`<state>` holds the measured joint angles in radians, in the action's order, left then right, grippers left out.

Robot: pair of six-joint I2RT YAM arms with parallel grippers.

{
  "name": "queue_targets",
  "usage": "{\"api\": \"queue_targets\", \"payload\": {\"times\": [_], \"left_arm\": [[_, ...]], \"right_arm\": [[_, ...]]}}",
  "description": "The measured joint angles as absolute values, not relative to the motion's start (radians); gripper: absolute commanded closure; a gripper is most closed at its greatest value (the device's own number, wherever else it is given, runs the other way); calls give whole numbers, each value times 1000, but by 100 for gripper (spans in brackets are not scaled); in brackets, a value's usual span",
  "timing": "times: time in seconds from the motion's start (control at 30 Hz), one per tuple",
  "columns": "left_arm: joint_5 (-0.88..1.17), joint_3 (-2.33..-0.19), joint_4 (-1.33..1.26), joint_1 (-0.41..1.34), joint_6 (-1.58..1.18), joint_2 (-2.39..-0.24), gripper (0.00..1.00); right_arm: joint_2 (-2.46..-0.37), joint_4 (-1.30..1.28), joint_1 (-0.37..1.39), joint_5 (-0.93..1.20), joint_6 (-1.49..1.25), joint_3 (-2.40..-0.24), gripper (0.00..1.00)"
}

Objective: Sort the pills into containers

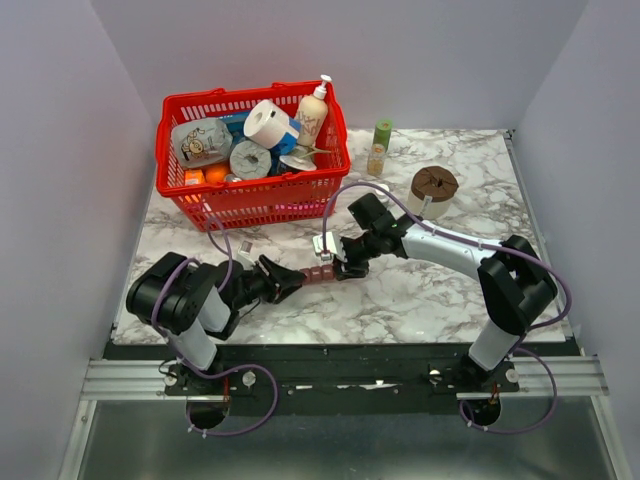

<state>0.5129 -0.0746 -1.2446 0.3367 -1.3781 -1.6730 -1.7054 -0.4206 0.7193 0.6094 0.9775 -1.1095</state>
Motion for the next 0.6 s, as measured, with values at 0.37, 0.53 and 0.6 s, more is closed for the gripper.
{"api": "queue_targets", "payload": {"times": [0.37, 0.53, 0.6], "left_arm": [[524, -76, -1242, 333, -1435, -1570, 76], [527, -76, -1241, 333, -1462, -1525, 99], [528, -76, -1240, 333, -1469, -1518, 100]], "right_arm": [[-1705, -435, 711, 616, 934, -1110, 62], [-1703, -428, 711, 622, 915, -1110, 62], [-1697, -428, 711, 624, 906, -1110, 62]]}}
